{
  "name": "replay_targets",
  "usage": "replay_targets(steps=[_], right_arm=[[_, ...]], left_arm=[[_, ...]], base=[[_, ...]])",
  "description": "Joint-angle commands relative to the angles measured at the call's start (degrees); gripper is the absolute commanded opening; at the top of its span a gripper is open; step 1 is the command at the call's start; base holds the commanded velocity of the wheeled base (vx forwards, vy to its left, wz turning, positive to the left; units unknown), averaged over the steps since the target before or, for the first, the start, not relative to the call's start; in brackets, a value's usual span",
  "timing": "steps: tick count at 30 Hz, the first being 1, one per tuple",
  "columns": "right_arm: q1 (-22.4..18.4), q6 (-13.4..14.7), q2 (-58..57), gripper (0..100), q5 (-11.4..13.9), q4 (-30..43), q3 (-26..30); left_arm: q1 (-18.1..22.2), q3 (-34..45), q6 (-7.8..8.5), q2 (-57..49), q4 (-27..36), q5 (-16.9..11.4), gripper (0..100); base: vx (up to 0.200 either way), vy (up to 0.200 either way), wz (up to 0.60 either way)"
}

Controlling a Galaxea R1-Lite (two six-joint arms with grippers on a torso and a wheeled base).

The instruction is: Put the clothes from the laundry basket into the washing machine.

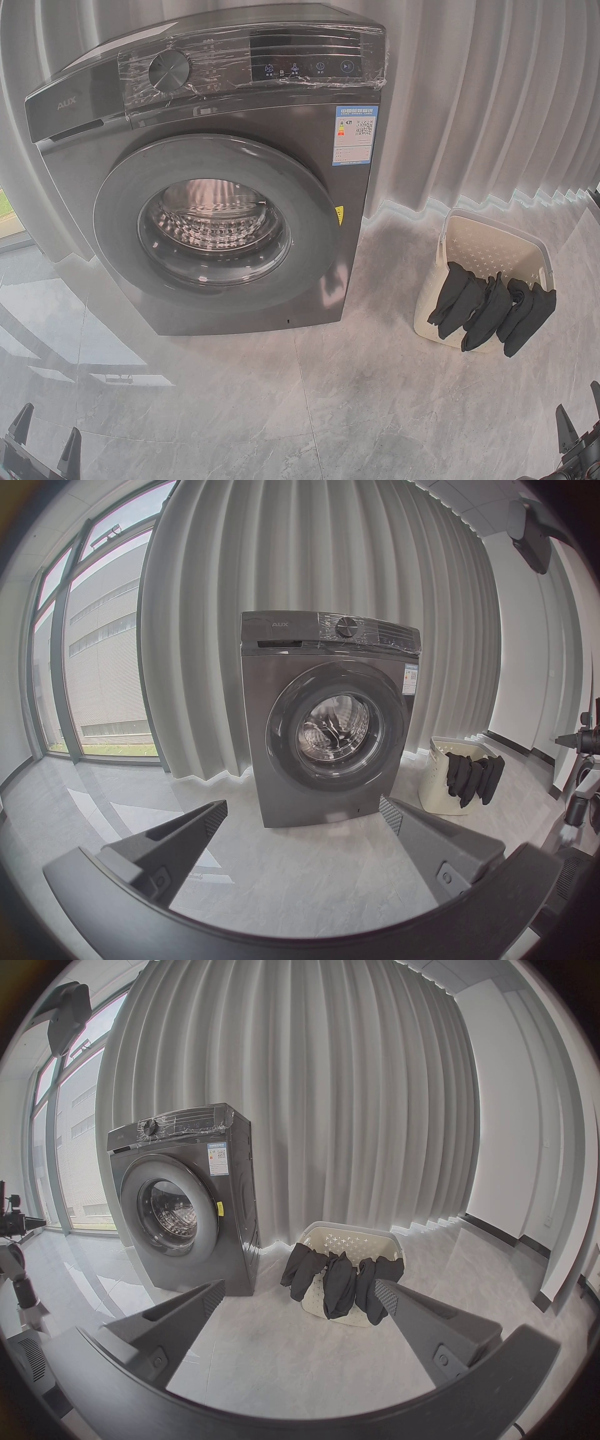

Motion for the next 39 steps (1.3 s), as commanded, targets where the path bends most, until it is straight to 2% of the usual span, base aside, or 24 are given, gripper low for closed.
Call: replay_targets(steps=[1, 7, 13, 25, 34, 39], right_arm=[[0.0, 0.0, -0.1, 100, 0.0, 0.0, 1.0], [0.0, 0.0, -0.1, 100, 0.0, 0.0, 1.0], [0.0, -0.1, -0.1, 100, 0.0, 0.0, 1.0], [0.0, 0.0, -0.1, 100, 0.0, 0.0, 1.0], [0.0, 0.0, -0.1, 100, 0.0, 0.0, 1.0], [0.0, -0.1, -0.1, 100, 0.0, 0.0, 1.0]], left_arm=[[0.0, 0.9, 0.01, -0.8, 0.0, 0.0, 100], [0.0, 0.9, -0.08, -0.7, 0.0, 0.0, 100], [0.0, 0.9, -0.08, -0.8, 0.0, 0.0, 100], [0.0, 0.9, -0.08, -0.7, 0.0, 0.0, 100], [0.0, 0.9, -0.08, -0.7, 0.0, 0.0, 100], [0.0, 0.9, 0.01, -0.7, 0.0, 0.0, 100]], base=[[0.000, 0.000, 0.00], [0.000, 0.000, 0.00], [0.200, 0.000, 0.00], [0.000, 0.000, 0.00], [0.000, -0.200, 0.00], [0.000, 0.000, 0.00]])
